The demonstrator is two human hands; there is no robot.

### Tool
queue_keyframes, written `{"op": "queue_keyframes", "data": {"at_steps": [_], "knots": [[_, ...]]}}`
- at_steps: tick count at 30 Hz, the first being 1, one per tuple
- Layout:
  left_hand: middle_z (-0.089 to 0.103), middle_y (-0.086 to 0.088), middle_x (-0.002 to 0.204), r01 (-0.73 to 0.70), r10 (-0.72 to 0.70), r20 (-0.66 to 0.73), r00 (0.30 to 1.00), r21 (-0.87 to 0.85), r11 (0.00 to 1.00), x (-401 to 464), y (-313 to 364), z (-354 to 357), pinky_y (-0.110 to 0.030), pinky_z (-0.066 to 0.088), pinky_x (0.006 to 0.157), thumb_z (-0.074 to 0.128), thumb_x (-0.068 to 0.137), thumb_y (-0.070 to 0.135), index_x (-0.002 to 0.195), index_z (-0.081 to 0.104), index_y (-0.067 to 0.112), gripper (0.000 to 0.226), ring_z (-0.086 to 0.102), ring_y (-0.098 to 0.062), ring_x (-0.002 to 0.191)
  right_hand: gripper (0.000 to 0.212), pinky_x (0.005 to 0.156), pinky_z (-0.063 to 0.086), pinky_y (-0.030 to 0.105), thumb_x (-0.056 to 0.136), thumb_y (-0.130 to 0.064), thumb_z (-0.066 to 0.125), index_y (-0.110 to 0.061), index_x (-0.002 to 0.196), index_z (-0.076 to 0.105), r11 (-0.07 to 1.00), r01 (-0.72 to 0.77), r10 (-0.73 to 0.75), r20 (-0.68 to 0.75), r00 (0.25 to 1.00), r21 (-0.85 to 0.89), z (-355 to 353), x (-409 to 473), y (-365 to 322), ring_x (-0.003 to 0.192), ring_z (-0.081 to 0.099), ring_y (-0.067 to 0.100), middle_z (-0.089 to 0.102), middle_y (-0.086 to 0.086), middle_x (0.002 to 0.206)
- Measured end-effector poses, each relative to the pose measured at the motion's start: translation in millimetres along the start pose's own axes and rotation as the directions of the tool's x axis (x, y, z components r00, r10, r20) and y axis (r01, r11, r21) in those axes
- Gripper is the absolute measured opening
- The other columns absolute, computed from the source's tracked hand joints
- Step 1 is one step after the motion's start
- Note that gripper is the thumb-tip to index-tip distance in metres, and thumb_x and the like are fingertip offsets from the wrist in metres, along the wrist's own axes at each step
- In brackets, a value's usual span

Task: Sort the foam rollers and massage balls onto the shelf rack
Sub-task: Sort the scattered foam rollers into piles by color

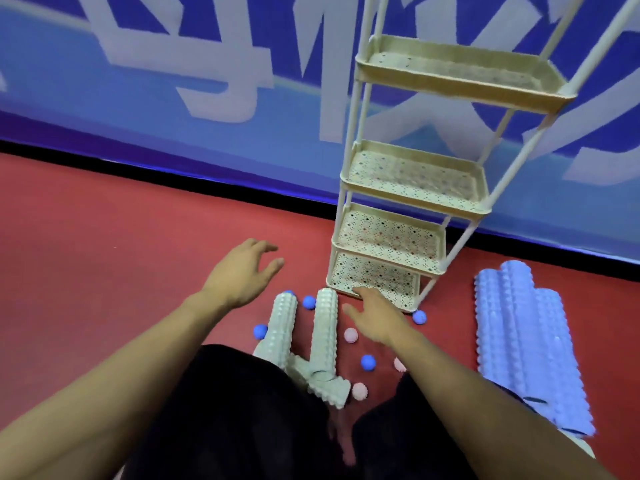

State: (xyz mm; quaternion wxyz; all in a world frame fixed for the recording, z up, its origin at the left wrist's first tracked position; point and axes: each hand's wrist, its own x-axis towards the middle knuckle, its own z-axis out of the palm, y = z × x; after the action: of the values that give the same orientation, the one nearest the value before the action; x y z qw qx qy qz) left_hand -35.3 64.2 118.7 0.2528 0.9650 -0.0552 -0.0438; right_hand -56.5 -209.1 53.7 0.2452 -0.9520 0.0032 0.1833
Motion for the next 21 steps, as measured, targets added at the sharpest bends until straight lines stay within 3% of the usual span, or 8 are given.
{"op": "queue_keyframes", "data": {"at_steps": [4,8,12,15,18,21], "knots": [[0.058,0.0,0.13,0.068,-0.069,-0.006,0.998,-0.031,0.997,10.8,-40.0,12.8,-0.041,0.048,0.099,0.052,0.1,0.052,0.137,0.059,0.024,0.046,0.059,-0.021,0.12,0.057,0.106,0.043,0.04,0.095,-0.048,0.056,-0.016,0.142,0.048,0.998,-0.052,0.055,0.136,0.989,-0.023,48.7,43.8,2.4,0.13,0.051,0.03,0.053,0.012,0.141],[0.056,0.005,0.13,0.081,-0.082,0.001,0.997,-0.065,0.995,25.9,-53.9,35.5,-0.044,0.049,0.099,0.05,0.1,0.055,0.137,0.058,0.027,0.047,0.057,-0.017,0.122,0.08,0.101,0.047,0.044,0.076,-0.071,0.046,-0.021,0.137,0.052,0.992,-0.123,0.123,0.25,0.96,-0.017,104.5,82.1,24.6,0.121,0.057,0.028,0.058,0.007,0.138],[0.054,0.009,0.132,0.086,-0.085,0.031,0.996,-0.056,0.995,37.9,-62.5,53.0,-0.046,0.049,0.1,0.049,0.1,0.058,0.138,0.055,0.032,0.047,0.054,-0.012,0.125,0.076,0.109,0.042,0.044,0.09,-0.057,0.058,-0.018,0.151,0.037,0.98,-0.2,0.191,0.308,0.932,0.0,139.8,102.7,39.2,0.135,0.047,0.028,0.046,0.007,0.15],[0.055,0.01,0.132,0.088,-0.087,0.026,0.996,-0.054,0.995,49.0,-66.5,58.4,-0.042,0.049,0.099,0.049,0.1,0.058,0.138,0.056,0.031,0.047,0.054,-0.011,0.125,0.084,0.108,0.044,0.045,0.085,-0.057,0.064,-0.016,0.152,0.035,0.956,-0.285,0.249,0.332,0.91,0.064,163.7,116.6,51.8,0.132,0.051,0.029,0.048,0.01,0.148],[0.055,0.011,0.132,0.061,-0.058,0.049,0.997,-0.054,0.997,61.9,-61.2,67.0,-0.04,0.048,0.1,0.049,0.1,0.057,0.139,0.055,0.031,0.047,0.054,-0.01,0.125,0.082,0.105,0.046,0.044,0.076,-0.058,0.07,-0.019,0.143,0.043,0.911,-0.377,0.299,0.361,0.883,0.169,190.4,123.6,65.8,0.124,0.057,0.028,0.055,0.006,0.14],[0.054,0.012,0.134,0.042,-0.035,0.126,0.991,-0.059,0.997,70.1,-54.6,80.0,-0.042,0.049,0.101,0.049,0.1,0.057,0.138,0.056,0.032,0.046,0.053,-0.009,0.125,0.108,0.107,0.045,0.044,0.056,-0.071,0.069,-0.024,0.147,0.034,0.83,-0.488,0.372,0.383,0.845,0.271,221.3,127.1,79.1,0.126,0.056,0.027,0.056,0.003,0.142]]}}
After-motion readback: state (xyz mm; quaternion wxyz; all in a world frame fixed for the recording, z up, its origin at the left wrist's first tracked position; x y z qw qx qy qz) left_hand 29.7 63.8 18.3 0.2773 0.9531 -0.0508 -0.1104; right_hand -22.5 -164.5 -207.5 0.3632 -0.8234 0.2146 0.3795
